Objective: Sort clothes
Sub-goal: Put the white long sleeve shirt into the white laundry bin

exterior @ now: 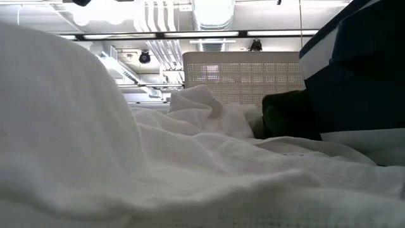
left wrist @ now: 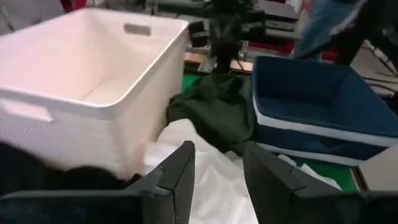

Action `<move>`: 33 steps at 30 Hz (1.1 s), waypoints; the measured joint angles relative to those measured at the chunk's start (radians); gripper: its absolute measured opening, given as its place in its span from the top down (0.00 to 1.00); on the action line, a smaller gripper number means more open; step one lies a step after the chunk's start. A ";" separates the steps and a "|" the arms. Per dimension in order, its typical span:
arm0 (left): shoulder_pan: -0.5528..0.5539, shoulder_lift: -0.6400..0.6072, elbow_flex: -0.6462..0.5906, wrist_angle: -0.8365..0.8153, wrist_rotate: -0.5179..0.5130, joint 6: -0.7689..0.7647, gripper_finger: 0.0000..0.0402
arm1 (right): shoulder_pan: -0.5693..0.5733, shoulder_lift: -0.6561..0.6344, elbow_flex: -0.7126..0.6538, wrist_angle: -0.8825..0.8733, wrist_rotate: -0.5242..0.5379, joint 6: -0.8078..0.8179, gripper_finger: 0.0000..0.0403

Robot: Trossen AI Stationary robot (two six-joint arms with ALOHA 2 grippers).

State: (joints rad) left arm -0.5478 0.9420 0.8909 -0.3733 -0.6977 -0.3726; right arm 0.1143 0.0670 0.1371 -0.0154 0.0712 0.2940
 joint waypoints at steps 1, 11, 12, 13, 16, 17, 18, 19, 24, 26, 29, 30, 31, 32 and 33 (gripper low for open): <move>-0.015 0.011 -0.014 0.030 -0.020 0.011 0.71 | 0.003 0.014 0.022 -0.014 0.000 -0.005 0.93; -0.080 0.019 -0.169 0.051 -0.255 -0.091 0.71 | 0.035 0.322 0.274 -0.082 -0.066 -0.016 0.81; -0.080 0.008 -0.179 0.052 -0.255 -0.096 0.71 | 0.038 0.357 0.301 -0.084 -0.074 -0.016 0.80; -0.081 -0.002 -0.190 0.052 -0.255 -0.098 0.71 | 0.042 0.390 0.328 -0.086 -0.077 -0.017 0.79; -0.081 -0.033 -0.204 0.051 -0.255 -0.100 0.71 | 0.045 0.483 0.402 -0.098 -0.079 -0.017 0.78; -0.084 -0.043 -0.204 0.051 -0.255 -0.101 0.71 | 0.045 0.513 0.427 -0.106 -0.079 -0.017 0.77; -0.087 -0.051 -0.204 0.052 -0.255 -0.103 0.71 | 0.045 0.540 0.449 -0.109 -0.080 -0.017 0.77; -0.090 -0.057 -0.204 0.052 -0.255 -0.106 0.71 | 0.045 0.567 0.470 -0.110 -0.080 -0.017 0.77; -0.093 -0.065 -0.204 0.051 -0.255 -0.108 0.71 | 0.047 0.692 0.575 -0.150 -0.079 -0.031 0.78; -0.093 -0.065 -0.203 0.051 -0.254 -0.098 0.71 | 0.048 0.736 0.612 -0.177 -0.079 -0.032 0.79; -0.093 -0.066 -0.200 0.050 -0.255 -0.084 0.71 | 0.048 0.790 0.661 -0.173 -0.079 -0.036 0.79; -0.093 -0.066 -0.199 0.050 -0.255 -0.084 0.71 | 0.048 0.806 0.677 -0.180 -0.079 -0.042 0.79; -0.093 -0.067 -0.199 0.050 -0.255 -0.083 0.71 | 0.048 0.824 0.695 -0.191 -0.079 -0.045 0.78; -0.093 -0.068 -0.199 0.050 -0.254 -0.082 0.71 | 0.048 0.842 0.712 -0.203 -0.079 -0.050 0.78; -0.093 -0.069 -0.198 0.047 -0.254 -0.082 0.71 | 0.053 0.857 0.728 -0.221 -0.079 -0.056 0.77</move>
State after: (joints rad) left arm -0.6411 0.8729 0.6926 -0.3261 -0.9520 -0.4545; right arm 0.1671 0.9242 0.8650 -0.2363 -0.0078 0.2378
